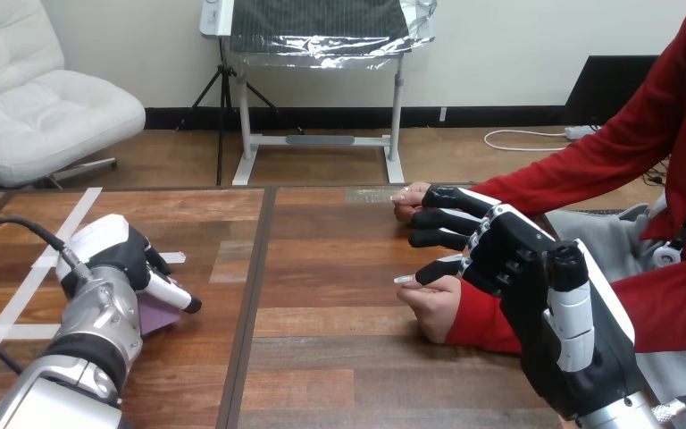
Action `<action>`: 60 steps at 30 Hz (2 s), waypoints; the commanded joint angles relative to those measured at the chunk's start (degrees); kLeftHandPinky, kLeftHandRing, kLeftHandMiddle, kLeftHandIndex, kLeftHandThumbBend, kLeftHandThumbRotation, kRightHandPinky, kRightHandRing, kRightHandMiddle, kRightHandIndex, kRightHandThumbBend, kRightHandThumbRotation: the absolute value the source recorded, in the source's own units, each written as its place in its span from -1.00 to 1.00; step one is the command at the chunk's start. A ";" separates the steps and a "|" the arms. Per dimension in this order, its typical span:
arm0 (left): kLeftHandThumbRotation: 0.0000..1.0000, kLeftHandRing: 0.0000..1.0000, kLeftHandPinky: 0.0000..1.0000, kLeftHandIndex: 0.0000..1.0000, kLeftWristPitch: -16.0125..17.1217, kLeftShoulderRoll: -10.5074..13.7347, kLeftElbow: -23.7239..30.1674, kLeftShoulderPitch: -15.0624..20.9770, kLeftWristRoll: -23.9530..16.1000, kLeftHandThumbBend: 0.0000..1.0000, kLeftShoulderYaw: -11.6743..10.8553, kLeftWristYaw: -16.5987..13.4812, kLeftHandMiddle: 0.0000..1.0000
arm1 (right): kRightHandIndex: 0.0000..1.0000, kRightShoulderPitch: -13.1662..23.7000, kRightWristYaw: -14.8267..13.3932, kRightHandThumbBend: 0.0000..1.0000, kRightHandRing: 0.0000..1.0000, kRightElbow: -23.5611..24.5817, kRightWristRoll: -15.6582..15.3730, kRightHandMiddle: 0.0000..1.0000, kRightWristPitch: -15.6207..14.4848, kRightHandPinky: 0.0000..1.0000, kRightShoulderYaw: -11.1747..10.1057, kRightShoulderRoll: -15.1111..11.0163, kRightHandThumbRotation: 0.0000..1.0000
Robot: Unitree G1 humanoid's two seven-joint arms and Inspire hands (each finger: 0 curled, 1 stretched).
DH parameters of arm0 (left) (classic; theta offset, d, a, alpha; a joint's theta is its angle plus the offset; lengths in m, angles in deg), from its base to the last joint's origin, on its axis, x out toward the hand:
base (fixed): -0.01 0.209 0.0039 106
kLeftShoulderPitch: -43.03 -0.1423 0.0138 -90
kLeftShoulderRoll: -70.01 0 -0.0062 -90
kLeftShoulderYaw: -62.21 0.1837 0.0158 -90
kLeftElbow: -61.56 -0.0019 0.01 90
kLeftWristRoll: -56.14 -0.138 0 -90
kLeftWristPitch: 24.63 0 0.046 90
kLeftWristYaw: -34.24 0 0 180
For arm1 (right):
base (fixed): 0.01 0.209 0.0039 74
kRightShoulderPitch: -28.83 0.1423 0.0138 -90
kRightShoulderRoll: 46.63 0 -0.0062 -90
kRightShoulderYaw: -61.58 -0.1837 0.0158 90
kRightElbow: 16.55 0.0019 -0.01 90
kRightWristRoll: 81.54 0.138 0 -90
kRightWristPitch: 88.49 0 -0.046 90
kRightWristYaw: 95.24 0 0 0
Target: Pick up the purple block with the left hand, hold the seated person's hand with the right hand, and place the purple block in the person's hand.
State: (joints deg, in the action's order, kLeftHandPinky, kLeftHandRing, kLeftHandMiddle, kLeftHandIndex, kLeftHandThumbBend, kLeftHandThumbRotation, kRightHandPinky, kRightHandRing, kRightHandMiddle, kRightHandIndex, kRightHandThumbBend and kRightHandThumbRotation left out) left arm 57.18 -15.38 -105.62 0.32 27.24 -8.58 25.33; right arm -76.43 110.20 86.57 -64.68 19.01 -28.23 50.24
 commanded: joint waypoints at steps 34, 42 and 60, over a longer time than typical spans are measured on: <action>-1.00 -0.15 -0.30 -0.02 5.54 2.09 3.44 1.95 1.93 0.41 -2.65 -3.32 -0.04 | 0.55 4.01 -0.37 0.72 0.47 0.44 -0.54 0.50 -0.46 0.15 -0.83 -0.88 1.00; -1.00 -0.16 -0.31 -0.02 7.06 1.75 4.44 1.96 4.46 0.45 -5.37 -4.16 -0.06 | 0.56 4.82 -1.02 0.67 0.46 -0.99 -1.53 0.50 0.29 0.19 -1.79 -0.62 1.00; -1.00 -0.09 -0.21 -0.04 11.47 0.50 9.53 -0.01 11.20 0.45 -11.32 -5.78 0.00 | 0.55 7.50 -4.01 0.59 0.46 -4.25 -4.29 0.48 2.03 0.22 -3.70 -0.36 1.00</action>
State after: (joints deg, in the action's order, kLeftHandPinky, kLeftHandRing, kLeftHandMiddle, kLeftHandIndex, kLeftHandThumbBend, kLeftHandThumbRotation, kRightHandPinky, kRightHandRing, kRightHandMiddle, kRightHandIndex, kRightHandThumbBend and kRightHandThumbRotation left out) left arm 66.03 -14.43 -100.59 -0.31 37.14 -18.19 21.16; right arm -73.18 106.93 82.93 -68.82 19.11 -30.72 50.14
